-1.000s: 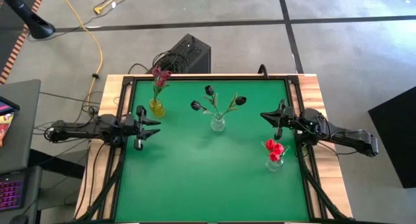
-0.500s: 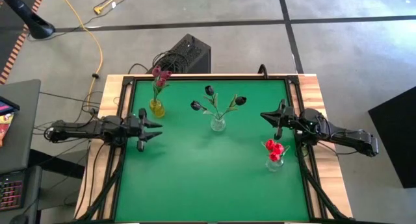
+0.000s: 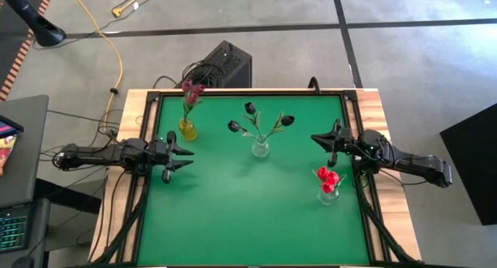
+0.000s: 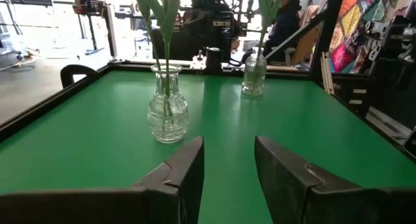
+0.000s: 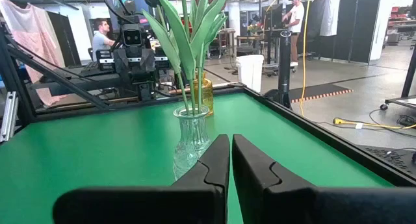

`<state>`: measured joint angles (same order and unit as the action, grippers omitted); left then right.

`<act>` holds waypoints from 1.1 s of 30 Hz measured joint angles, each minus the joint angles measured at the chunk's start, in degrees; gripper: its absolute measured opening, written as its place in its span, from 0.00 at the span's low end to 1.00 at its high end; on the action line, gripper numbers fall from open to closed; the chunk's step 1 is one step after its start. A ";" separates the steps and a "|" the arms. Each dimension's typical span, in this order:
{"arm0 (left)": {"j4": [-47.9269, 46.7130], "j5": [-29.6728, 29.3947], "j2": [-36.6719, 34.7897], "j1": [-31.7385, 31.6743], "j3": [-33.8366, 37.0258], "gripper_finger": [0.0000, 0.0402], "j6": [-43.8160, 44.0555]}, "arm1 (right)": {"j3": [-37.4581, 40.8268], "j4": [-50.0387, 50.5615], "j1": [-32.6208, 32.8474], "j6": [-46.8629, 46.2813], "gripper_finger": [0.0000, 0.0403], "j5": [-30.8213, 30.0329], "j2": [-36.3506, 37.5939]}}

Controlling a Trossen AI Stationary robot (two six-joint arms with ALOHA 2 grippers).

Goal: Sort flowers into vase by color
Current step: Return to Home Position

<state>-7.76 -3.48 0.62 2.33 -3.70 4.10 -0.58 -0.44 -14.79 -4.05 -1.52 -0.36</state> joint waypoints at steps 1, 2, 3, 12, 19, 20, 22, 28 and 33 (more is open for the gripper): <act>-0.01 -0.01 0.00 0.00 0.00 0.31 0.02 | 0.00 0.00 0.00 0.00 0.12 0.00 0.00; -0.01 -0.01 0.00 0.00 0.00 0.31 0.02 | 0.00 0.00 0.00 0.00 0.12 0.00 0.00; -0.03 -0.01 0.00 0.00 0.00 0.31 0.02 | 0.00 0.00 0.00 -0.01 0.12 0.00 0.00; -0.06 -0.09 0.00 0.00 0.00 0.31 0.02 | 0.00 0.00 0.00 0.00 0.12 0.00 0.00; -0.06 -0.24 -0.42 0.00 0.00 0.31 -0.34 | 0.00 0.00 0.00 -0.02 0.12 0.00 0.00; -0.06 -0.33 -0.42 0.00 0.00 0.31 -0.92 | 0.00 0.01 0.00 0.00 0.12 0.00 0.00; 0.24 -0.35 -0.40 0.00 0.03 0.31 -0.74 | 0.00 0.01 0.00 0.00 0.12 0.00 0.00; 3.14 -0.95 -0.42 0.00 0.09 0.31 2.51 | 0.00 0.00 0.01 0.00 0.12 0.00 0.00; 6.96 -2.49 -0.42 0.00 0.09 0.31 -1.47 | 0.00 0.00 0.00 -0.02 0.12 0.00 0.00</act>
<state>-0.79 -5.97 0.21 2.33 -3.62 2.63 -0.58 -0.45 -14.79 -4.08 -1.52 -0.36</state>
